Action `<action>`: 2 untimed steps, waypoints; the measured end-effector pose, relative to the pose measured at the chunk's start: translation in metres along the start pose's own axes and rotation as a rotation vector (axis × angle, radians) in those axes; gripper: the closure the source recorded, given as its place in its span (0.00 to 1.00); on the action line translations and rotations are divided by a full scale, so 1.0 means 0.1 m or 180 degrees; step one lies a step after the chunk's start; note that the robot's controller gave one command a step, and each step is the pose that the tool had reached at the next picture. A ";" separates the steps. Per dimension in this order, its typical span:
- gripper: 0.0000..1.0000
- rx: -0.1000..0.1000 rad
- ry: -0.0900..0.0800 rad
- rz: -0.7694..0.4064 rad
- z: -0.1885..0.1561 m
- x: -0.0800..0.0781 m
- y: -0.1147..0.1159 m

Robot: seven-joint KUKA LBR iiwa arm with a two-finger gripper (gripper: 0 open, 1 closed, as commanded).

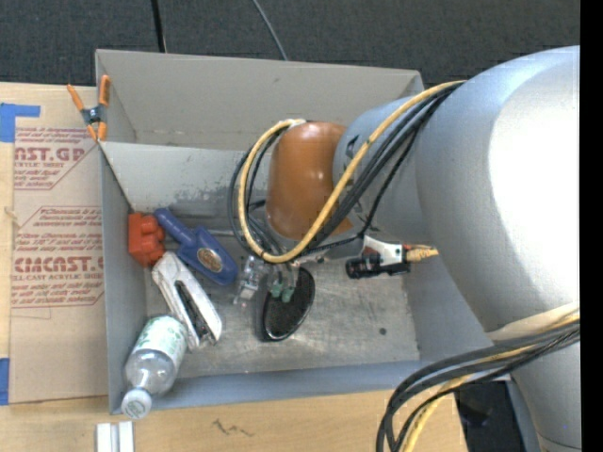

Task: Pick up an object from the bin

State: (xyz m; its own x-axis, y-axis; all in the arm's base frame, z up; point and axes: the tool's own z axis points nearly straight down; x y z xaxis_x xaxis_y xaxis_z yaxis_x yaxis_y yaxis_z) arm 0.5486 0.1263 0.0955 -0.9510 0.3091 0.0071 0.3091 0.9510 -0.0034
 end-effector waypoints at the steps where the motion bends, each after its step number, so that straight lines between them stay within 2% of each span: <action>1: 1.00 -0.0010 -0.0013 0.0002 -0.20 -0.01 0.01; 2: 1.00 -0.0017 -0.0026 0.0000 -0.35 -0.01 0.01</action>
Offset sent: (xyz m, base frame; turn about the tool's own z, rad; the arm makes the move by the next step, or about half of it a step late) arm 0.0001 -0.0003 0.0621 0.0000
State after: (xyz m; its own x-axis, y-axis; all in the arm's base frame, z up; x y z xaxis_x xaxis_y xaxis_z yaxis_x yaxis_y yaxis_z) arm 0.5506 0.1271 0.1302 -0.9510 0.3091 -0.0009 0.3091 0.9510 0.0020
